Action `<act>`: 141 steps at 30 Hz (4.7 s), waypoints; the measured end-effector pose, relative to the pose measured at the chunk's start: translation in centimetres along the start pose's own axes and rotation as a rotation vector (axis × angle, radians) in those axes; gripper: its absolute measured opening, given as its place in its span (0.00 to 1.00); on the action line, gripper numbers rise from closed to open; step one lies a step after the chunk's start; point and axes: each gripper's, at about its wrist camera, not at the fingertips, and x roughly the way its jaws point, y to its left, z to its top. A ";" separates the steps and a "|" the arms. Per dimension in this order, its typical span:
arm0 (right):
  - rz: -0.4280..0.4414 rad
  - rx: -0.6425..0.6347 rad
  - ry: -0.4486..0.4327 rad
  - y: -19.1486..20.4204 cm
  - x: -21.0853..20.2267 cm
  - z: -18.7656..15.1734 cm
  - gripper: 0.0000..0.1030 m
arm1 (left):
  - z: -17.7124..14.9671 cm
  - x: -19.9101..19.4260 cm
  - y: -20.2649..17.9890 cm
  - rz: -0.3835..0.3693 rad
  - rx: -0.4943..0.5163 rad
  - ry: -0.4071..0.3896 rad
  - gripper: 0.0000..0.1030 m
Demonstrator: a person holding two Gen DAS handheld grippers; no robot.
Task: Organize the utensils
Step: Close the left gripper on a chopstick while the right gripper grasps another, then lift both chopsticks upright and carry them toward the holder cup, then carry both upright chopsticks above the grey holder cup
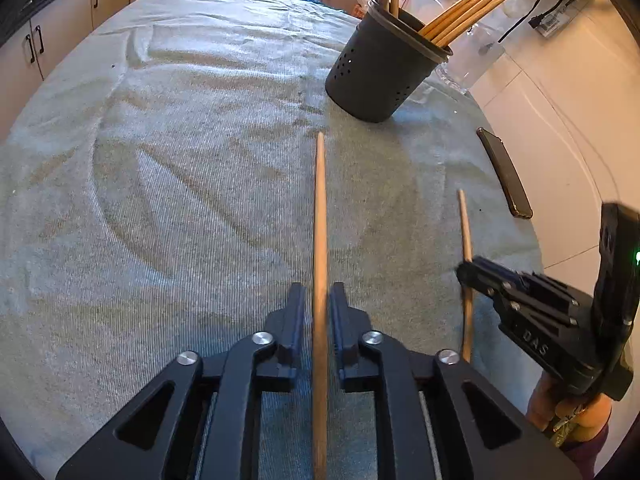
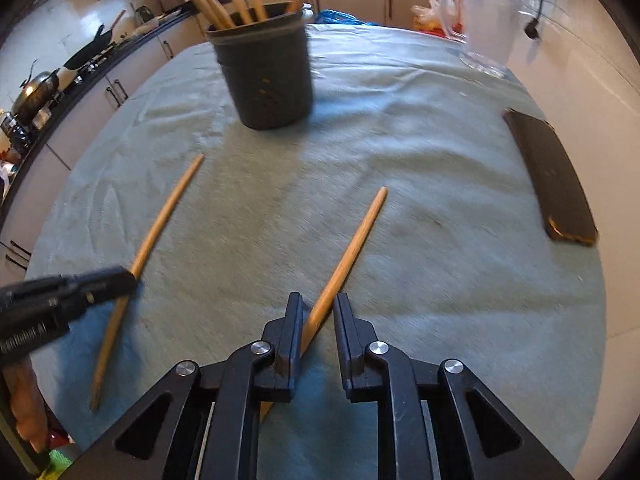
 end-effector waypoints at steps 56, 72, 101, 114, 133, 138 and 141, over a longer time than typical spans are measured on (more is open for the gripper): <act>-0.047 -0.092 0.099 0.6 2.2 4.3 0.12 | 5.5 2.8 -1.4 0.110 0.121 -0.003 0.06; 0.010 -0.050 -0.168 1.5 -3.8 2.9 0.07 | 2.9 -4.3 -1.8 0.118 0.113 -0.149 0.06; 0.078 -0.020 -0.397 1.7 -11.5 -0.9 0.07 | -0.5 -9.5 -5.6 0.238 0.190 -0.284 0.06; 0.081 -0.011 -0.451 1.6 -13.7 -1.9 0.07 | -2.0 -12.0 -6.7 0.230 0.219 -0.346 0.06; 0.097 -0.035 -0.501 3.2 -15.2 -2.2 0.07 | -3.4 -15.9 -7.0 0.189 0.223 -0.442 0.06; 0.104 -0.036 -0.499 3.1 -15.2 -2.3 0.07 | -3.5 -16.7 -6.8 0.167 0.208 -0.458 0.06; 0.105 -0.035 -0.500 3.1 -15.2 -2.2 0.07 | -3.7 -17.0 -6.7 0.152 0.199 -0.462 0.06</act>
